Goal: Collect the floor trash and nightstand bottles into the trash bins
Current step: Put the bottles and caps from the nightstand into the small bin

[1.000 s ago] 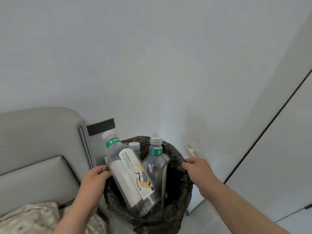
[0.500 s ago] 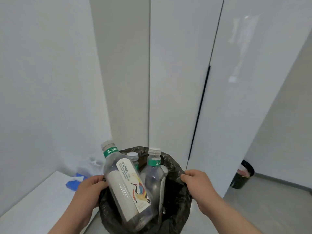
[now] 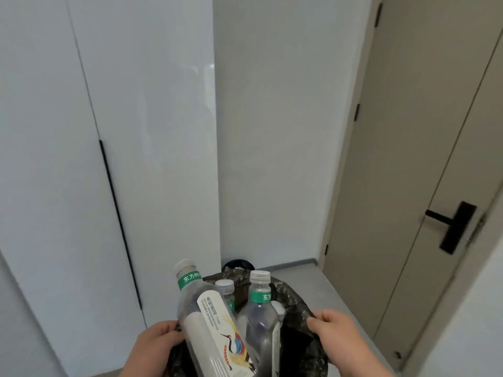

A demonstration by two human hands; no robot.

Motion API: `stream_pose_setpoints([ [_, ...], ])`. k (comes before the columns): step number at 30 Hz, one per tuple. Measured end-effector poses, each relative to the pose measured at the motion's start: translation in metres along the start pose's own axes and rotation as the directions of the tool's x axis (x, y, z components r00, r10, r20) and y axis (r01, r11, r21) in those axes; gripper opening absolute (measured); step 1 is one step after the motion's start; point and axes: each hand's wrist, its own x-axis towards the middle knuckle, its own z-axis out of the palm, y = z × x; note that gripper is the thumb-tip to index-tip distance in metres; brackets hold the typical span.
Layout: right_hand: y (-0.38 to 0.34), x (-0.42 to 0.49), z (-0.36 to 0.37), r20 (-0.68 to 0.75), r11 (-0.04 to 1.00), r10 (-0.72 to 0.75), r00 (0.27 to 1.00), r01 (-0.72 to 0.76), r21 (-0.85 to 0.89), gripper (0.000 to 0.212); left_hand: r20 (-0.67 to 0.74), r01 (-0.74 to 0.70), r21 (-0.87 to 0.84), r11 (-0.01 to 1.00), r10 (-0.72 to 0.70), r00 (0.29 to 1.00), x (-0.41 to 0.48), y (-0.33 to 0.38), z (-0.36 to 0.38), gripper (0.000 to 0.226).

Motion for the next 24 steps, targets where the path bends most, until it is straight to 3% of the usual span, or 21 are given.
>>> stream_pose_setpoints([
  [2,0.007,0.023,-0.032,-0.068,1.0,0.013,0.998,-0.015,-0.02,0.039,0.055,-0.01,0.028,1.0,0.009,0.998,0.024,0.006,0.038,0.014],
  [6,0.024,0.081,-0.071,-0.171,0.997,0.065,0.983,-0.073,-0.039,0.022,0.179,0.01,0.064,0.998,-0.021,0.984,0.071,0.023,0.105,0.004],
  [8,0.029,0.117,-0.082,-0.194,0.993,0.108,0.975,-0.116,-0.029,0.019,0.219,0.014,0.079,0.997,-0.032,0.975,0.106,0.028,0.131,0.011],
  [17,0.019,0.279,-0.104,-0.191,0.938,0.333,0.923,-0.304,0.166,0.019,0.283,0.088,0.099,0.991,-0.113,0.952,0.268,0.059,0.233,0.017],
  [24,0.0,0.397,-0.14,-0.212,0.924,0.353,0.911,-0.304,0.233,0.018,0.33,0.086,0.109,0.99,-0.118,0.937,0.362,0.09,0.312,0.02],
])
